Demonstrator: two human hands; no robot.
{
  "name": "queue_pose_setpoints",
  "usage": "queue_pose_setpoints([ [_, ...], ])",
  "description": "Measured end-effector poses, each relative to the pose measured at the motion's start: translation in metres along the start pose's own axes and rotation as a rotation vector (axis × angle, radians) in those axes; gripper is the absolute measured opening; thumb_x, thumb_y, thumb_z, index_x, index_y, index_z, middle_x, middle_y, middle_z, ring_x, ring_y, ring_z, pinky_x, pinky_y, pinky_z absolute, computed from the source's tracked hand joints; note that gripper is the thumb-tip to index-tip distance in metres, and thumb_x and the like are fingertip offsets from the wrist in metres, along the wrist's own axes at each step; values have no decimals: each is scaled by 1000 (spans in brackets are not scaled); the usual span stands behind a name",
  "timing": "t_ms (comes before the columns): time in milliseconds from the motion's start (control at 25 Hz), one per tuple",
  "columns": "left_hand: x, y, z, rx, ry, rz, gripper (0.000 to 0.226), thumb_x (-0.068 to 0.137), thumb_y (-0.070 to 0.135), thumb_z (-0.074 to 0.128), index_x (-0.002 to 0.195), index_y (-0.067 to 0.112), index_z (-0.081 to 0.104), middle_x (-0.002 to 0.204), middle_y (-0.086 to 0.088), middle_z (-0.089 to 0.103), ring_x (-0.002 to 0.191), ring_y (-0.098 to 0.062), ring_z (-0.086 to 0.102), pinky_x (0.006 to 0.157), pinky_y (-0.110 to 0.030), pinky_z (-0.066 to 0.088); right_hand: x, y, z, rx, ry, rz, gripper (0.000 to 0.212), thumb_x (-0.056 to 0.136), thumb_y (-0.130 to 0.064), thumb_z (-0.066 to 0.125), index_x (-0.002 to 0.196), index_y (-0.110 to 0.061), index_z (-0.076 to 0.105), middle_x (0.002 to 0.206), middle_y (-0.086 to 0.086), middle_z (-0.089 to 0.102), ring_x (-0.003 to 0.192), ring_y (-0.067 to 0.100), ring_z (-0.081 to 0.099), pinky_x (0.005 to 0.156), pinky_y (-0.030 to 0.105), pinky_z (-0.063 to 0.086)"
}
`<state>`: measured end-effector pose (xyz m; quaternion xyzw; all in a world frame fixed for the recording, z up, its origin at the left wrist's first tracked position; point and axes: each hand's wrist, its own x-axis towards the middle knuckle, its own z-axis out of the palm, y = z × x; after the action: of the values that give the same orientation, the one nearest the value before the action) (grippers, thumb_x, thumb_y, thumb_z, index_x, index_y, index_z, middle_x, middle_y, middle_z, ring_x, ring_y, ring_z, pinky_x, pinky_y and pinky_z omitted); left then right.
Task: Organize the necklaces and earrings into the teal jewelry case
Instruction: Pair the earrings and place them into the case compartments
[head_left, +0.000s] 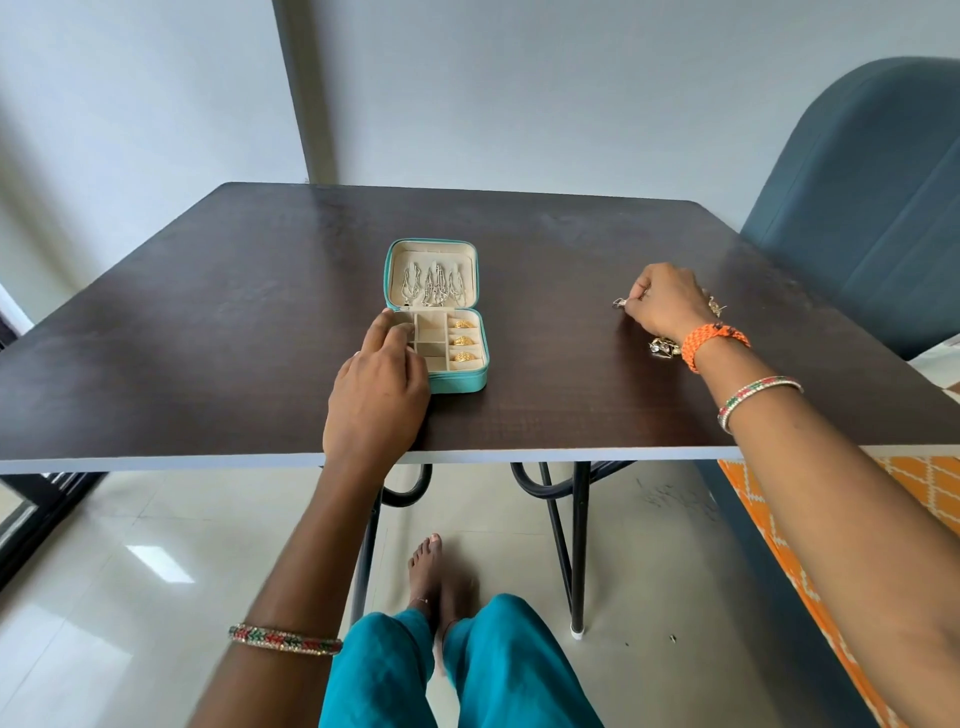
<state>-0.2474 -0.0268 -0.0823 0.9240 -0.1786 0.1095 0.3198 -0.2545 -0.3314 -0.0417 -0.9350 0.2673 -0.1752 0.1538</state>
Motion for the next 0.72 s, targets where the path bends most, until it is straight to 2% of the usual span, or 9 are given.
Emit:
queue_pose_setpoints([
  [80,0,0,1,-4,-4,-2,41,100,27,29,138,17,42,155,6,25,122,-25,50,96,-42,47,2,4,-1,83,-10,-18,12,84,-4,58,81,-8,69,95,13,70,98,32,62,89,33,46],
  [160,1,-1,2,-7,-10,1,42,100,28,29,138,17,42,155,5,25,123,-25,49,95,-43,48,6,10,-1,148,-47,-8,14,84,-1,58,90,-6,69,92,12,67,92,25,61,83,24,43],
  [320,2,-2,3,-17,-18,-3,42,100,30,29,139,18,41,155,6,25,124,-23,49,94,-44,50,15,27,-3,304,-24,89,22,79,3,67,82,-19,65,91,8,65,85,21,62,89,34,51],
  [400,2,-3,4,-16,-17,-8,42,100,30,29,139,18,41,155,6,24,125,-24,48,94,-44,50,17,33,-3,315,33,80,27,81,4,63,75,-22,64,93,10,66,73,13,58,84,30,50],
  [440,2,-3,4,-15,-16,-7,41,100,30,29,138,18,42,155,6,24,125,-24,49,94,-44,50,17,36,-2,307,55,66,31,83,4,60,71,-25,63,96,10,66,76,13,58,84,30,49],
  [520,2,-3,4,-16,-16,-5,41,100,29,29,137,18,42,155,6,24,124,-24,49,92,-44,51,17,37,-1,273,93,49,36,86,0,54,65,-29,63,100,13,68,94,24,62,90,36,52],
  [560,3,-3,4,-17,-17,-6,41,100,29,30,137,18,43,155,6,24,124,-24,49,92,-44,51,17,34,0,249,110,40,36,87,-4,52,65,-29,63,99,12,68,97,27,62,90,39,52],
  [640,3,-3,4,-15,-18,-11,41,100,29,30,137,18,43,155,6,24,125,-24,49,93,-43,51,13,22,-1,188,132,3,23,86,-15,55,68,-25,65,94,9,70,94,28,63,86,39,53],
  [720,2,-3,4,-15,-19,-13,41,100,29,30,137,18,43,155,6,24,125,-23,48,93,-43,51,10,9,0,45,105,-52,12,81,-28,62,71,-24,67,96,5,69,99,30,61,86,38,52],
])
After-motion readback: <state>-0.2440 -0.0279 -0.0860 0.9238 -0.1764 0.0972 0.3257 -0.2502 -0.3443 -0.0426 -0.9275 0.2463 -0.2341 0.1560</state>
